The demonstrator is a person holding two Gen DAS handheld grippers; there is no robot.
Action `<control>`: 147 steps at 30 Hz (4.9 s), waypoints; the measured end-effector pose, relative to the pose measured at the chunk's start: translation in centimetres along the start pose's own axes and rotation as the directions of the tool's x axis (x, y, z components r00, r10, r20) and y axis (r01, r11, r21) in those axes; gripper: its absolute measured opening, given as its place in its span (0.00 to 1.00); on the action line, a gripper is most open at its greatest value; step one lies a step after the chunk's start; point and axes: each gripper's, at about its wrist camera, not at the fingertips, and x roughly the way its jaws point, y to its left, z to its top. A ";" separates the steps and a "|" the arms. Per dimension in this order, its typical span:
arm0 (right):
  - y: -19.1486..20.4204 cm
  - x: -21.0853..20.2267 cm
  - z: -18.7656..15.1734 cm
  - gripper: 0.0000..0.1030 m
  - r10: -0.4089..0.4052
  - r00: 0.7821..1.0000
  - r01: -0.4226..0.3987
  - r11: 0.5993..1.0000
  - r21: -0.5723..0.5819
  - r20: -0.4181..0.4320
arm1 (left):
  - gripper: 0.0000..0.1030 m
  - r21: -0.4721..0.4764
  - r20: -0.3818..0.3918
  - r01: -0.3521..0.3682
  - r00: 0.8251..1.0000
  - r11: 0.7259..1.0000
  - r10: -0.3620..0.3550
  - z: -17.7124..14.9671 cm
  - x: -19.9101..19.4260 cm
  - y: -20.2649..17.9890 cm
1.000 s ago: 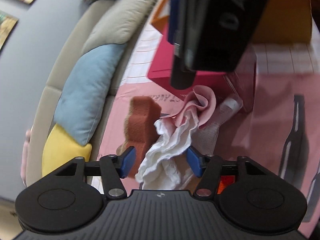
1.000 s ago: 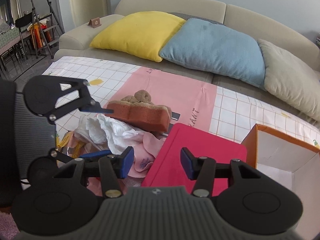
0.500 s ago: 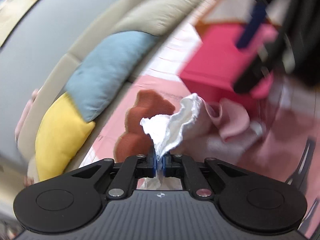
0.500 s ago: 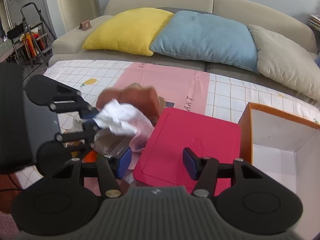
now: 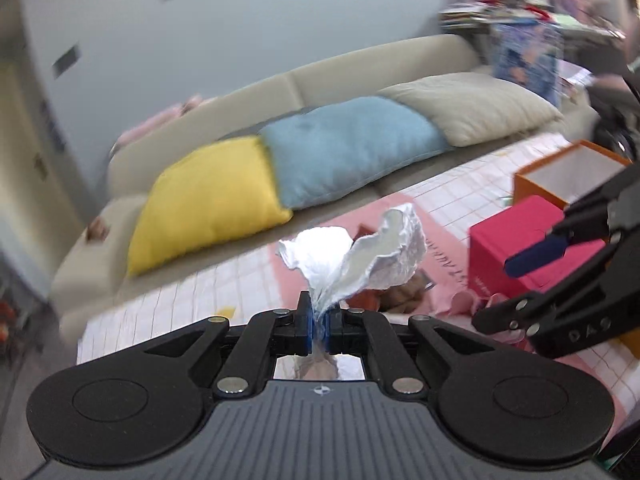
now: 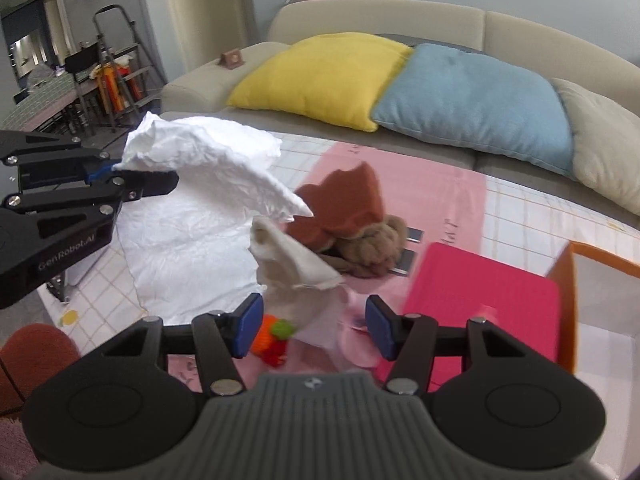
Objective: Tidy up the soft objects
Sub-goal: 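Grasp the beige fabric bag with the right tool while the left holds the cloth, then carry the cloth and beige bag into the white box and open both tools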
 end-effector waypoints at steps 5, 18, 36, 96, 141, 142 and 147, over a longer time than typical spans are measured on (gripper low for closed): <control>2.5 2.2 0.4 0.55 0.053 0.998 -0.054 0.998 -0.027 -0.033 | 0.05 -0.171 -0.051 -0.003 0.999 0.985 -0.006 -2.4 0.1 2.9; 3.5 10.5 3.0 0.55 -0.052 0.993 0.021 0.958 -0.285 -0.103 | 0.05 0.009 -0.177 0.076 0.981 0.997 -0.073 -7.0 1.5 2.4; 2.6 13.3 2.5 0.03 -0.029 0.984 -0.017 0.967 -0.253 -0.177 | 0.78 0.187 -0.320 0.276 0.925 0.943 -0.207 -9.4 2.8 -2.8; -7.0 -19.8 -5.3 0.02 -0.281 0.881 0.182 0.944 0.276 0.380 | 0.15 0.196 0.117 0.070 0.989 0.978 -0.094 3.8 -7.6 -12.4; -20.8 -11.4 -15.1 0.23 -0.396 0.912 0.397 0.786 0.474 -0.107 | 0.48 0.418 -0.377 0.556 0.825 0.718 -0.420 6.8 8.6 -29.9; -20.7 -11.6 -15.0 0.26 -0.397 0.912 0.397 0.786 0.474 -0.105 | 0.59 0.423 -0.364 0.553 0.829 0.718 -0.424 7.0 8.4 -29.8; -20.1 -12.7 -14.4 0.37 -0.422 0.902 0.413 0.784 0.464 -0.090 | 0.69 0.447 -0.300 0.538 0.843 0.715 -0.446 7.8 6.5 -28.3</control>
